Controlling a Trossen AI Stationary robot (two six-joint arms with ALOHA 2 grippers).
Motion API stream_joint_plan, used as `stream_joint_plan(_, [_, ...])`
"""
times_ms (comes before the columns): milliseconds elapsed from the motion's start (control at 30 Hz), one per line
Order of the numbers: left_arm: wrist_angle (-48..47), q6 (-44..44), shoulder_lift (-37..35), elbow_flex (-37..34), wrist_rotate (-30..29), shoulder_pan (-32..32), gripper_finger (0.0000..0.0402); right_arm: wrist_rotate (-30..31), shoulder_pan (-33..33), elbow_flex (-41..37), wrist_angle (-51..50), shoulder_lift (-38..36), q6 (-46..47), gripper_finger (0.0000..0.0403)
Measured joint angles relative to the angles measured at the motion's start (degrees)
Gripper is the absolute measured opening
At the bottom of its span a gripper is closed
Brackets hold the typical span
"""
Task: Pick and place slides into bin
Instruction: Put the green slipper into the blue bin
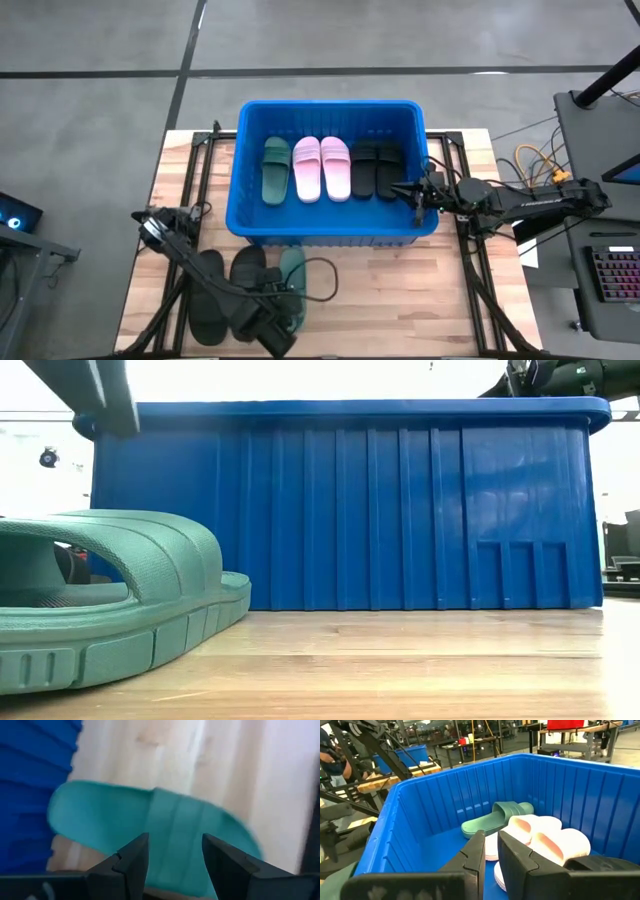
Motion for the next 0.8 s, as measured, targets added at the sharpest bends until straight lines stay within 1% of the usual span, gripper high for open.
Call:
stream_joint_plan(67, [-1.38,0.83,-0.02,-0.12,1.09,0.99,0.0169,0.02,0.0,0.0,0.0,0.02,0.0,0.0043])
stream_joint_plan(200, [-1.11,7.24,-0.07,-0.13,7.07,2.92,0.0169,0.01,0.0,0.0,0.02,0.01,0.0,0.0043])
stream_joint_plan(367, [-0.95,13.88,-0.63,-0.13,8.4,5.02,0.0168,0.02,0.0,0.0,0.02,0.0,0.15,0.0043])
stream_joint_plan(500, [-0.42,18.98,-1.54,-0.48,14.32,7.81,0.0168,0.02,0.02,0.0,0.0,0.02,0.15,0.0043])
stream_joint_plan(567, [1.08,21.1,-2.07,-1.29,16.91,9.25,0.0168,0.01,0.02,0.0,-0.06,0.02,0.15,0.0043])
stream_joint_plan(700, [6.62,23.82,-4.66,-4.72,18.84,11.67,0.0168,0.0,0.02,0.0,-0.24,0.0,0.15,0.0043])
stream_joint_plan(800, [10.66,24.23,-6.76,-8.54,24.98,13.67,0.0169,0.0,0.02,-0.01,-0.33,0.01,0.15,0.0043])
